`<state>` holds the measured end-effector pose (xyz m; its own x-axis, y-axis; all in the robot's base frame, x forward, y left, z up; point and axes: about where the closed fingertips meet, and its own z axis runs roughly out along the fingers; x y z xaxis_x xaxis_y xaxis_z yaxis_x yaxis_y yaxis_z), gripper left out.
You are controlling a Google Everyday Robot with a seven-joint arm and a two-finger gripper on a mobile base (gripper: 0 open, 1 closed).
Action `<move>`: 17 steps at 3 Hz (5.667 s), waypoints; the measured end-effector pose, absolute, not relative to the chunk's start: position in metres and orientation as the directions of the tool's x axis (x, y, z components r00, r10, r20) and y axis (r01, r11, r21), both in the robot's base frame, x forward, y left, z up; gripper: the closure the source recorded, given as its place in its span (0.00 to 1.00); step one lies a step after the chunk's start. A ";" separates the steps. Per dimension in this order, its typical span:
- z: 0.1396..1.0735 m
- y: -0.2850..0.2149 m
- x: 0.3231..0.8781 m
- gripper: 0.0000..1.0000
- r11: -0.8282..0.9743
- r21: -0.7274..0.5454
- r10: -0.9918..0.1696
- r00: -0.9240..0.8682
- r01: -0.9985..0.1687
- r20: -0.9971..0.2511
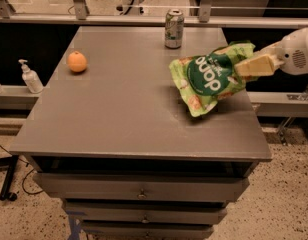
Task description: Move green rice chip bag near 7up can
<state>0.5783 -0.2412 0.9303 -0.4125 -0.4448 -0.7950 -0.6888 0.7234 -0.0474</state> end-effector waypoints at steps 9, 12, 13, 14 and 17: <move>0.960 -0.241 0.743 1.00 0.691 -0.036 -0.367 -0.307 -0.722 -0.878; 0.907 -0.201 0.762 1.00 0.610 0.003 -0.457 -0.355 -0.792 -0.815; 0.893 -0.199 0.770 1.00 0.607 0.007 -0.470 -0.366 -0.795 -0.803; 0.885 -0.199 0.776 0.83 0.608 0.013 -0.478 -0.379 -0.794 -0.792; 0.879 -0.198 0.782 0.12 0.605 0.034 -0.472 -0.392 -0.796 -0.789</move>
Offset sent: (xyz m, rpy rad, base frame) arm 0.1893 -0.0223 0.0238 -0.1166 -0.0445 0.1901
